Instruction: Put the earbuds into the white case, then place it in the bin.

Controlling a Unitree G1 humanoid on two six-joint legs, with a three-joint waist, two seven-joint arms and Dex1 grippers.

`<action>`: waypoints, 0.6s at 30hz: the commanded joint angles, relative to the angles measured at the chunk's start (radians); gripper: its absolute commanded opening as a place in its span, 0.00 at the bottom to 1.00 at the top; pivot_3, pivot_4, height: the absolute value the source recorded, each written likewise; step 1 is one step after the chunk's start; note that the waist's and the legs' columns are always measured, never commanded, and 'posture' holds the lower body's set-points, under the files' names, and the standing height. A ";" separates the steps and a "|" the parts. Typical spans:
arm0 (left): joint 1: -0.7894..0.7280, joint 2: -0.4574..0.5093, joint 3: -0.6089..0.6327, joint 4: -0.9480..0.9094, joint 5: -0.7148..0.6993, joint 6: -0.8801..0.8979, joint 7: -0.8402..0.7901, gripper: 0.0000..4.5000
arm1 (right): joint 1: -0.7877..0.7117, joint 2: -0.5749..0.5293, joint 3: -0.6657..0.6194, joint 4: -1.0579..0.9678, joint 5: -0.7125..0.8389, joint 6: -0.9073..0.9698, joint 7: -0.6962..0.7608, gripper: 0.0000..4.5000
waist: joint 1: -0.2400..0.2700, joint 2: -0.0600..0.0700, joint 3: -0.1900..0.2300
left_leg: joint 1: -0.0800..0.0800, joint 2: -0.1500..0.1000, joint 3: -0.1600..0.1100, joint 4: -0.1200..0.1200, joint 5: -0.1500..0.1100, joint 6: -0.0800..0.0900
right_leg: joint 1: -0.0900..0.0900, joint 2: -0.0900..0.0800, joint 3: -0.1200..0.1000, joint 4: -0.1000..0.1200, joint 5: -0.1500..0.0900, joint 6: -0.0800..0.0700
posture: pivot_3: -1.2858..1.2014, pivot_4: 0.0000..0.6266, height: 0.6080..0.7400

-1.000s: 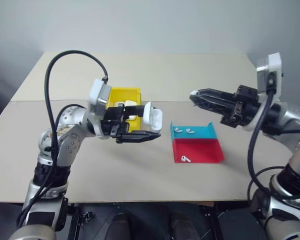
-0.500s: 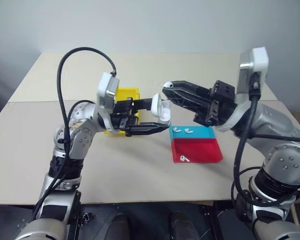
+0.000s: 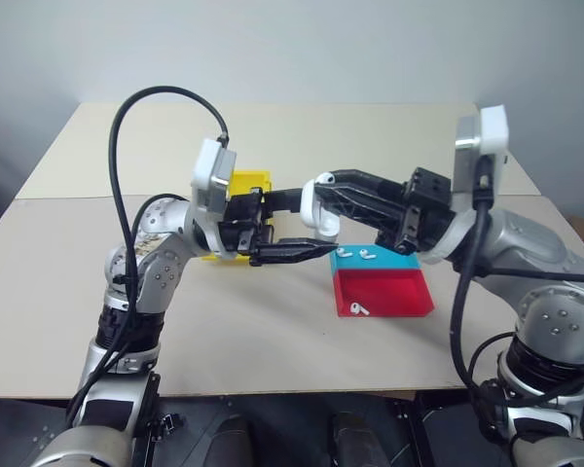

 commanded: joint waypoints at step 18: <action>-0.005 -0.019 0.031 -0.071 -0.051 0.010 0.040 0.62 | 0.059 -0.105 0.033 -0.032 0.062 -0.124 0.024 0.43 | 0.000 0.000 0.000 | 0.000 0.000 0.000 0.000 0.000 0.000 | 0.000 0.000 0.000 -0.001 0.000 0.000 | 0.52 0.24 1.00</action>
